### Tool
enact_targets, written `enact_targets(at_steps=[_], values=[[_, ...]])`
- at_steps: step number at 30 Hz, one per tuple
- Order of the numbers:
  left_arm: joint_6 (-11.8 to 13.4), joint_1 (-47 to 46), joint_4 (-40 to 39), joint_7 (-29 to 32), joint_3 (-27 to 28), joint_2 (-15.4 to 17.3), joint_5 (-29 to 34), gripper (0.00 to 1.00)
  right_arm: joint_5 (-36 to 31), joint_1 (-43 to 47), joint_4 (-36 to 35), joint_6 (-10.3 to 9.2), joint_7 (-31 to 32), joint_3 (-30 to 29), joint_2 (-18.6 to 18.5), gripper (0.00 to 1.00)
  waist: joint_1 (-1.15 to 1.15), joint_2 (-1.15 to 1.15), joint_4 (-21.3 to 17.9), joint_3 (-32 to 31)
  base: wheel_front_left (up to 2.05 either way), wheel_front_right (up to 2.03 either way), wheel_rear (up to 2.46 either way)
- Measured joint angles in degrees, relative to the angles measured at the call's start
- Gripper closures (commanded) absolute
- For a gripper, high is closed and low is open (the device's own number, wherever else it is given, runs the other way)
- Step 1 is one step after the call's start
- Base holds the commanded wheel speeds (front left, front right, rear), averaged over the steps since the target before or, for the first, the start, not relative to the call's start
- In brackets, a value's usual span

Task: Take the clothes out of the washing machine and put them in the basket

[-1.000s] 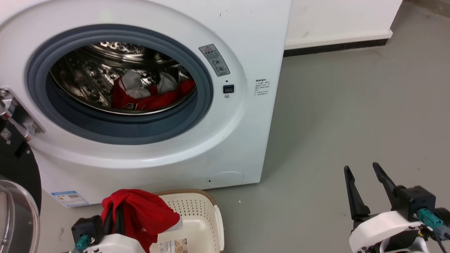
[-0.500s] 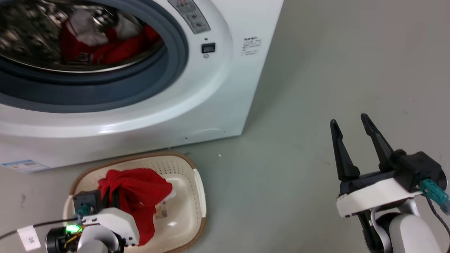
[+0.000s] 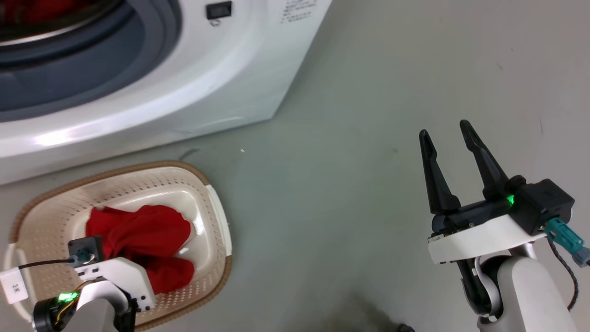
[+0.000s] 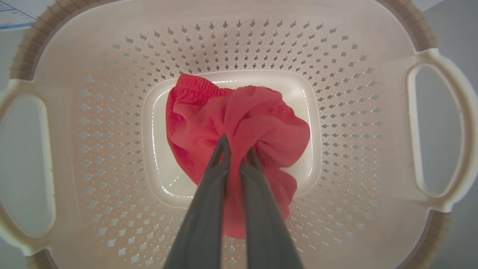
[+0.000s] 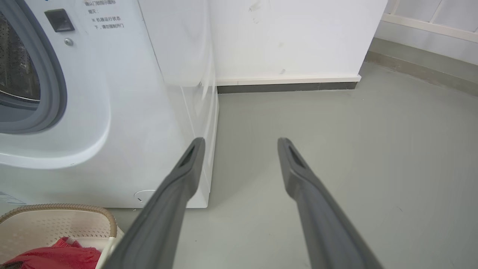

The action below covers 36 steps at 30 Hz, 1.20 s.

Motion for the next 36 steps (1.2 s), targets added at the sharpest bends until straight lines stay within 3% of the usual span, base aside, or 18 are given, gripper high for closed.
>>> enact_targets(at_steps=[6, 7, 8, 10, 23, 27, 36], values=[[-0.2, -2.3, 6.1, 0.0, 0.6, 0.1, -1.4, 1.0, 0.5, -1.5, 1.5, 0.0, -1.3, 0.2, 0.0, 0.0, 0.0, 0.0, -2.3, 4.7, 0.0, 0.0, 0.0], [-0.3, -2.4, 6.7, 0.4, 0.6, -0.1, -1.6, 0.95, 0.5, -1.6, 1.6, 0.0, -1.5, 0.3, 0.0, 0.0, 0.0, 0.0, -2.4, 5.1, 0.0, 0.0, 0.0], [-0.3, -2.4, 7.3, 0.6, 0.6, -0.3, -1.6, 0.67, 0.5, -1.8, 1.8, 0.0, -1.5, 0.4, 0.0, 0.0, 0.0, 0.0, -2.5, 5.2, 0.0, 0.0, 0.0], [-0.7, -2.4, 8.0, 1.7, 0.6, -0.7, -2.1, 0.0, 0.5, -2.1, 2.4, 0.0, -1.6, 0.7, 0.0, 0.0, 0.0, 0.0, -2.4, 5.0, 0.0, 0.0, 0.0], [-2.9, -0.7, 9.0, -0.7, -1.4, -3.0, -1.9, 0.0, -1.9, -0.7, 5.4, 0.0, -0.7, -1.1, 0.0, 0.0, -0.01, 0.0, 0.9, -4.6, 0.0, 0.0, 0.0], [-2.4, 0.8, 7.2, -1.6, -1.8, -4.0, -1.5, 0.0, -2.8, 1.3, 5.3, 0.0, 0.4, -2.2, 0.0, 0.0, -0.01, 0.0, 2.4, -8.8, 0.0, 0.0, 0.0], [0.3, 9.0, -10.6, -1.8, 0.9, -6.5, 1.0, 0.0, -4.6, 6.5, 3.0, 0.0, 3.7, -4.1, 0.0, 0.0, -0.02, 0.0, 6.4, -17.0, 0.0, 0.0, 0.0]])
